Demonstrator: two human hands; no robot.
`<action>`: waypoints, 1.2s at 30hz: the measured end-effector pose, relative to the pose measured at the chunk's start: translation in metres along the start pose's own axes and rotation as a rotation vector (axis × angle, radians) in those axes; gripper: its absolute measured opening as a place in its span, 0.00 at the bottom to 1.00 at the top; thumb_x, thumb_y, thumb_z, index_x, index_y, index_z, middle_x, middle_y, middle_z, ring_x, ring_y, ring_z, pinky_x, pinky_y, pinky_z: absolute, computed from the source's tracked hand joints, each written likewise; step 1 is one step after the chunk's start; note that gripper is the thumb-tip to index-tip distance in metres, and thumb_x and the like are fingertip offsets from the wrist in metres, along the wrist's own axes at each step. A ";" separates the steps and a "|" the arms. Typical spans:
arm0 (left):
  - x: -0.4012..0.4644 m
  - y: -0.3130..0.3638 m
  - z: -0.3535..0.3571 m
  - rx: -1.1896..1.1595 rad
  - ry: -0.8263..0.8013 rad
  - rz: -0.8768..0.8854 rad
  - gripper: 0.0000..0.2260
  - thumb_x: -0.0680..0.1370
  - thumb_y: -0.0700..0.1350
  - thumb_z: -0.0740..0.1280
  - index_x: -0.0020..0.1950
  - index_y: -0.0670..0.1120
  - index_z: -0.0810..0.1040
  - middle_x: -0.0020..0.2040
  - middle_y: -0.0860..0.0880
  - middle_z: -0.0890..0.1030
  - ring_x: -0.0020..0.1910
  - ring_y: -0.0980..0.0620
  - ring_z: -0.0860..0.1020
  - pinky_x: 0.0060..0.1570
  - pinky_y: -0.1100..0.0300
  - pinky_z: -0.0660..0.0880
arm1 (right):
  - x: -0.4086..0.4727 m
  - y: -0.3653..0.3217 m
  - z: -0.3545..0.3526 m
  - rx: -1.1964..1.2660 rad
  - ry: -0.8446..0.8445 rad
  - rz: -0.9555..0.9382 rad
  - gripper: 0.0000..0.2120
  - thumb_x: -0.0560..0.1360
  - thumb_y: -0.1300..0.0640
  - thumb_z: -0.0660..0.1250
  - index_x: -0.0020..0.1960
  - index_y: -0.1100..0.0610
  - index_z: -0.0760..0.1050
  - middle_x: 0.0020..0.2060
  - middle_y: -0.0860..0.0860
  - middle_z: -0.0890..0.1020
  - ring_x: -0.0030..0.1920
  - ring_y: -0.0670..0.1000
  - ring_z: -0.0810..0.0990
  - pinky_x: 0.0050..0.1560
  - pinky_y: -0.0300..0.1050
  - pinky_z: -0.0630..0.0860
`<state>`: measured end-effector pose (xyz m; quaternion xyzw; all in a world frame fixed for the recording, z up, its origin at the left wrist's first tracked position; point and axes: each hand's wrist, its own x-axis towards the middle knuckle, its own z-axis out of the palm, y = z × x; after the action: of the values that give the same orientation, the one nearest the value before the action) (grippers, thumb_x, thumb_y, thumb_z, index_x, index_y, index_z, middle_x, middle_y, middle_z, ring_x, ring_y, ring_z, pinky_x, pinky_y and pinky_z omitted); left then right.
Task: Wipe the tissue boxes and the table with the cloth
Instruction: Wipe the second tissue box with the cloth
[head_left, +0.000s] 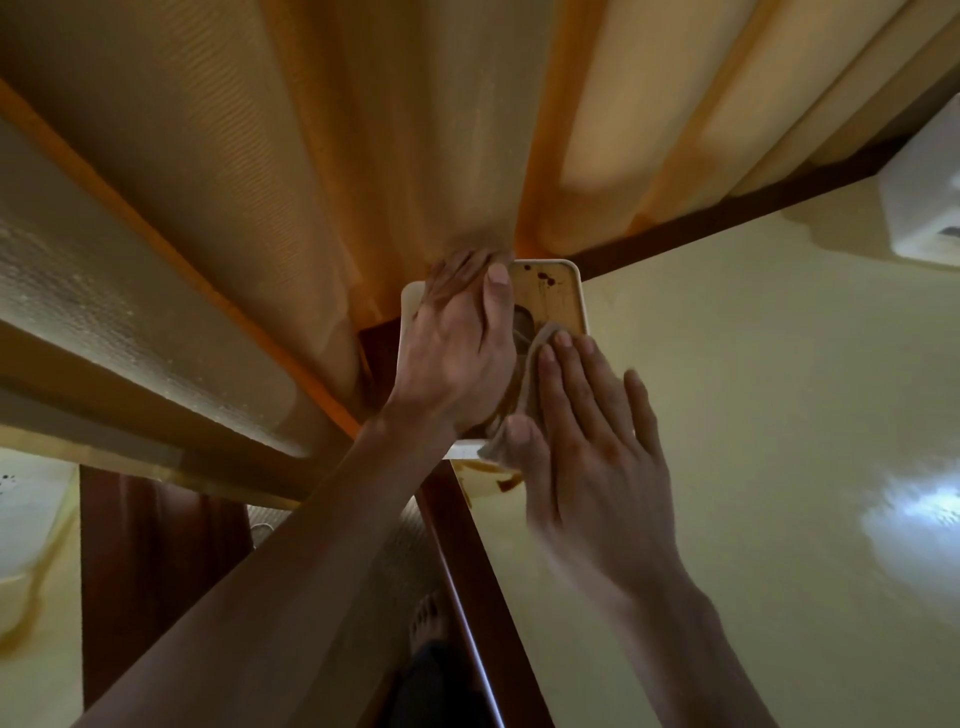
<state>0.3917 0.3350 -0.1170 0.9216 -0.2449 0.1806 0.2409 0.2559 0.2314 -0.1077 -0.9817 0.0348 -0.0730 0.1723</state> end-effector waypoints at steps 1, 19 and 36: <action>0.000 0.001 0.000 0.048 0.042 0.037 0.18 0.85 0.44 0.58 0.69 0.36 0.76 0.67 0.39 0.79 0.69 0.44 0.76 0.73 0.57 0.65 | 0.008 0.001 -0.002 0.002 -0.011 -0.002 0.35 0.85 0.38 0.33 0.82 0.55 0.56 0.82 0.51 0.57 0.83 0.48 0.47 0.82 0.57 0.44; -0.007 -0.009 0.011 0.144 0.254 0.232 0.11 0.77 0.36 0.74 0.56 0.31 0.82 0.52 0.36 0.84 0.54 0.42 0.84 0.64 0.52 0.76 | 0.025 0.010 -0.014 0.142 -0.068 0.008 0.30 0.86 0.41 0.34 0.82 0.48 0.56 0.81 0.42 0.56 0.81 0.39 0.44 0.81 0.58 0.36; -0.005 -0.005 0.005 0.176 0.257 0.251 0.11 0.76 0.33 0.74 0.57 0.30 0.82 0.51 0.36 0.85 0.52 0.43 0.85 0.63 0.54 0.75 | 0.036 0.021 -0.003 0.140 -0.038 -0.009 0.26 0.87 0.46 0.42 0.82 0.49 0.56 0.81 0.44 0.57 0.82 0.42 0.47 0.82 0.57 0.39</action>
<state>0.3912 0.3383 -0.1251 0.8707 -0.3083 0.3461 0.1644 0.2898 0.2071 -0.1072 -0.9686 0.0221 -0.0574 0.2408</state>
